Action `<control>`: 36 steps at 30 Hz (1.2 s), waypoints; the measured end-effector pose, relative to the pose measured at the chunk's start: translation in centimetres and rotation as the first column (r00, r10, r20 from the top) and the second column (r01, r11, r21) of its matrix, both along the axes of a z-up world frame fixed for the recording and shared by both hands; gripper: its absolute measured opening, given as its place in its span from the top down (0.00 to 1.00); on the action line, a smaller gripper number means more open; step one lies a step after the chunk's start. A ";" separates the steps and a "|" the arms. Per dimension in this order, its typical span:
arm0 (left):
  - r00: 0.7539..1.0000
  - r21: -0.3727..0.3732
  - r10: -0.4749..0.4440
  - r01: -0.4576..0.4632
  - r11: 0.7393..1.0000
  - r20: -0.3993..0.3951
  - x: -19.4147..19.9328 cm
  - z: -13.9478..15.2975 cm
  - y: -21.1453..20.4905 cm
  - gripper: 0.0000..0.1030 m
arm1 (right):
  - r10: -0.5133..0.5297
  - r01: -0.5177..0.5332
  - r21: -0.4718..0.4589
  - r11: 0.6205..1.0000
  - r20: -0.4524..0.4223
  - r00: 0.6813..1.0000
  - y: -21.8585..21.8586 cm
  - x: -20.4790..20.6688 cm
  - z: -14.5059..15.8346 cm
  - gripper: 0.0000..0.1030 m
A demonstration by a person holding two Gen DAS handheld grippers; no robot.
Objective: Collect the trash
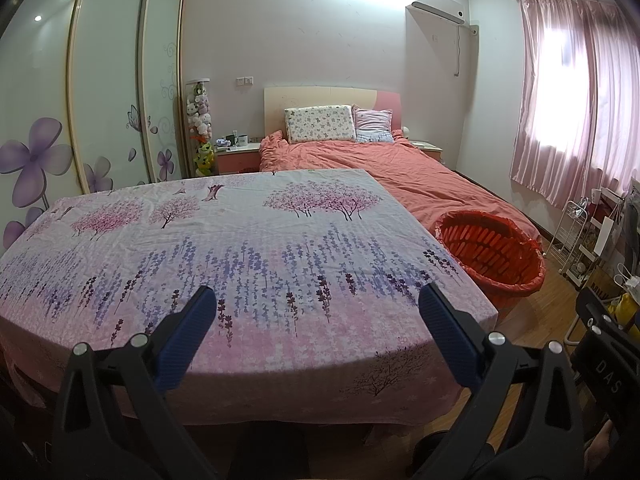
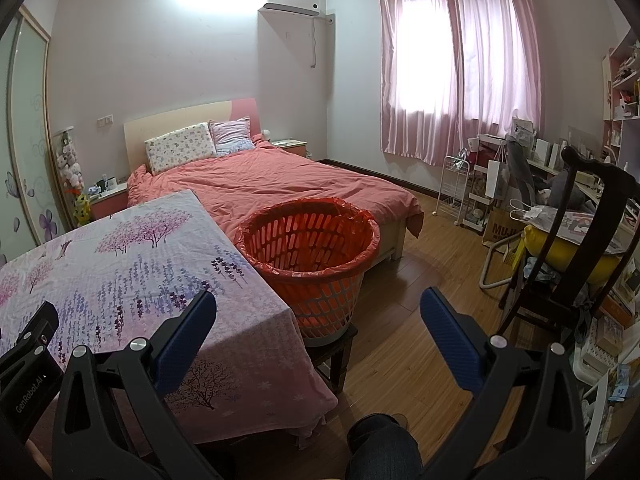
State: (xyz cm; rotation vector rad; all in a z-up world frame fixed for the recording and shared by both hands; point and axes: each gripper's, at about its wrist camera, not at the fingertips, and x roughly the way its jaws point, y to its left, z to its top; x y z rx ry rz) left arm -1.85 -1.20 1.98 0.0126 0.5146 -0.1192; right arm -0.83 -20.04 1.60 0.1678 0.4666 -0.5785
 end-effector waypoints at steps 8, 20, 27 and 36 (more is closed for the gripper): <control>1.000 0.000 0.000 0.000 1.000 -0.001 0.0 0.0 0.0 0.04 | -0.001 0.001 -0.002 1.000 0.000 1.000 -0.2 0.0 0.2 0.02; 1.000 0.000 0.001 -0.001 1.000 -0.001 0.1 0.0 0.0 0.04 | -0.001 0.001 -0.004 1.000 0.001 1.000 -0.1 0.0 0.1 0.02; 1.000 0.001 0.001 -0.001 1.000 -0.001 0.1 -0.1 0.0 0.04 | 0.000 0.000 -0.005 1.000 0.001 1.000 0.0 0.0 0.1 0.02; 1.000 0.010 0.008 -0.008 1.000 -0.001 0.1 -0.4 0.4 0.04 | 0.000 0.000 -0.005 1.000 0.000 1.000 0.0 0.0 0.1 0.02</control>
